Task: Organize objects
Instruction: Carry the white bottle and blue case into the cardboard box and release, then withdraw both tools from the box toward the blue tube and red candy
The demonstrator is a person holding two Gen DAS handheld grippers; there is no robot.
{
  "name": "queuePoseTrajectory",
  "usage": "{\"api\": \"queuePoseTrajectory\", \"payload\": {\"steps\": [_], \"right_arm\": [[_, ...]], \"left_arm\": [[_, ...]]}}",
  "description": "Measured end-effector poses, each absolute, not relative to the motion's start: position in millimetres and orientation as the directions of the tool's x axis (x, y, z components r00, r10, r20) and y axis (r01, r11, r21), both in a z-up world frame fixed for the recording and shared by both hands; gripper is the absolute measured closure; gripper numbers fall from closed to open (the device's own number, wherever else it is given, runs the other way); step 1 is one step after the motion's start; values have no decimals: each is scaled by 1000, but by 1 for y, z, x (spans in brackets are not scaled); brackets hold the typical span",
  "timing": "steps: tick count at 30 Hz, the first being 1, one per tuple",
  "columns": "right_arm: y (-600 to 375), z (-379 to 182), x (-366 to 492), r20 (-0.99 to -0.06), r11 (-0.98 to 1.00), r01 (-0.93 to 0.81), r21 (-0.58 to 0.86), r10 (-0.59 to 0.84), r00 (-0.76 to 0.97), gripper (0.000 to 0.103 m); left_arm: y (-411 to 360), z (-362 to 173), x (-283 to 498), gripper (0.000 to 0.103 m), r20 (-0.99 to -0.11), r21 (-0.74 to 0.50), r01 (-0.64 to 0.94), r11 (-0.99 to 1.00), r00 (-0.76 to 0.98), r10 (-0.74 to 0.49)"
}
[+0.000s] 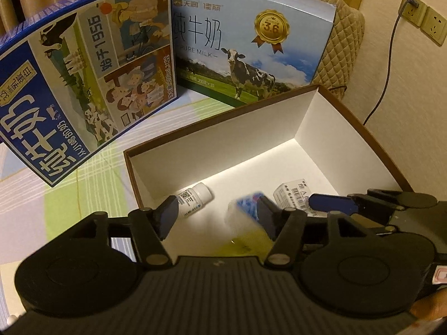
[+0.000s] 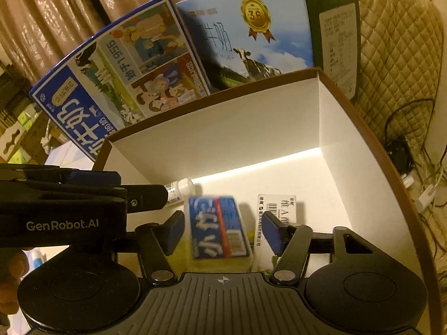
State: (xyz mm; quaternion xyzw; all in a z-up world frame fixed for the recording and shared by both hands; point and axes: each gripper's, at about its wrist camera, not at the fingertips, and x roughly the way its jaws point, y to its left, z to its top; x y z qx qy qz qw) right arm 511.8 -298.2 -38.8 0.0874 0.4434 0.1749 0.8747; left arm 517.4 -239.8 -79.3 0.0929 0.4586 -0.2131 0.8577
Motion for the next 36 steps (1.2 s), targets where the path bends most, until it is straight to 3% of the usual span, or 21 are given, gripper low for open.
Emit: {"api": "queuePoseTrajectory", "payload": {"steps": [11, 23, 36], "right_arm": [[-313, -13, 475, -756, 940, -233, 248, 338, 560, 39], [-341, 8, 410, -733, 936, -174, 305, 348, 585, 38], [-349, 28, 350, -722, 930, -183, 318, 363, 589, 38]], "left_arm": [[-235, -58, 488, 31, -807, -88, 451, 888, 491, -329], [-215, -38, 429, 27, -795, -162, 402, 901, 487, -361], [-190, -24, 362, 20, -807, -157, 375, 914, 484, -337]]}}
